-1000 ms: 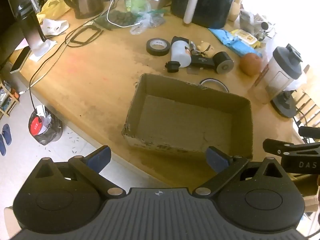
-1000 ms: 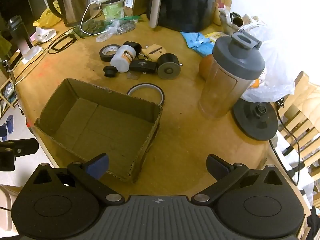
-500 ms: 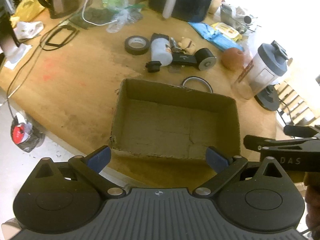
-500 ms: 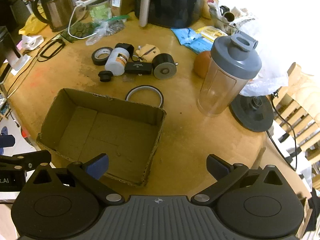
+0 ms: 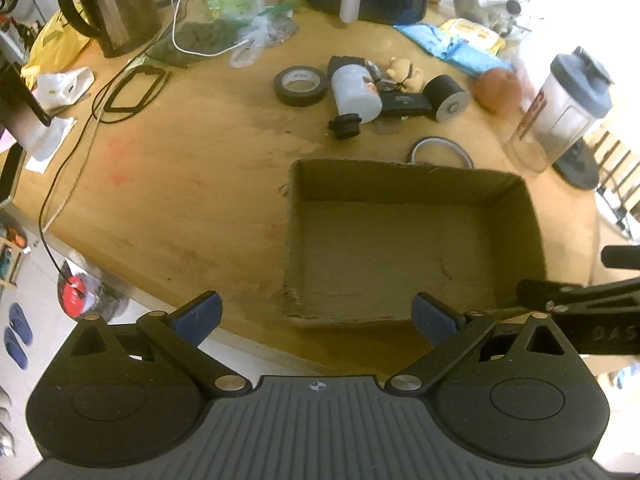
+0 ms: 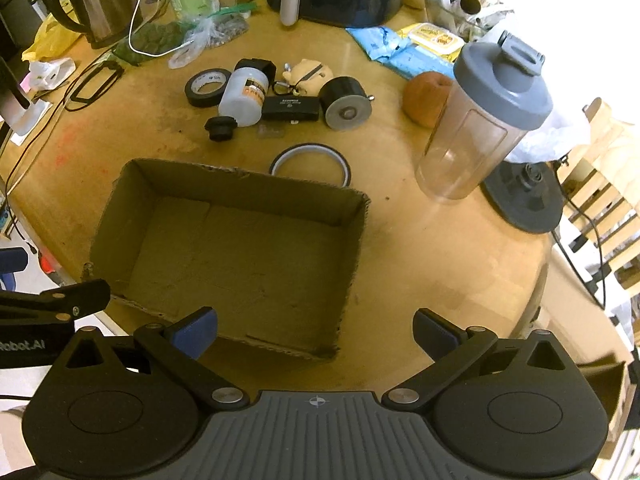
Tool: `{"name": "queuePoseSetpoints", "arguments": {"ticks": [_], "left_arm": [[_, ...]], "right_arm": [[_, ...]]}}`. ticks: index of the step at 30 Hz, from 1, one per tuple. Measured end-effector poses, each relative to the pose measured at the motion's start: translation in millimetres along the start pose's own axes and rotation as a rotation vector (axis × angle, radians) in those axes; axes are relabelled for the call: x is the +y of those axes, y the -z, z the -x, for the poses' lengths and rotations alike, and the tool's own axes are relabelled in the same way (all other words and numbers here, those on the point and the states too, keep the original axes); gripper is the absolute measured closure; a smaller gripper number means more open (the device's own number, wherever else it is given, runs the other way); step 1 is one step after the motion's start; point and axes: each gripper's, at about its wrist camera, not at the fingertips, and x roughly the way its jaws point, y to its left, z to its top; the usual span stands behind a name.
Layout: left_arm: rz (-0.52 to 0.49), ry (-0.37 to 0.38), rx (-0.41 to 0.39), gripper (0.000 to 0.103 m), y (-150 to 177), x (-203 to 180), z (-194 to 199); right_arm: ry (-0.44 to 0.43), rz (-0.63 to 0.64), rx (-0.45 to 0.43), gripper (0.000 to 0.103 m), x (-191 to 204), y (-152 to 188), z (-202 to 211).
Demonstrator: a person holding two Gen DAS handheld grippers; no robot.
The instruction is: Organize rigid objects
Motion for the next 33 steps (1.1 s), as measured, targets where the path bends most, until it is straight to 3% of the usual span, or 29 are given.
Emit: {"name": "queuePoseSetpoints", "arguments": {"ticks": [7, 19, 23, 33], "left_arm": [[-0.003, 0.044, -0.056, 0.000, 3.5, 13.5, 0.3], [-0.081, 0.078, -0.120, 0.000, 5.3, 7.4, 2.2], [-0.063, 0.089, -0.113, 0.000, 4.4, 11.0, -0.6], [0.019, 0.096, -0.081, 0.000, -5.5, 26.8, -9.8]], "right_arm": [[-0.052, -0.082, -0.013, 0.000, 2.3, 1.5, 0.4], [-0.047, -0.073, -0.090, 0.000, 5.1, 1.0, 0.4], [-0.040, -0.012, -0.102, 0.000, 9.2, -2.9, -4.3], [-0.082, -0.031, -0.096, 0.000, -5.1, -29.4, -15.8]]}}
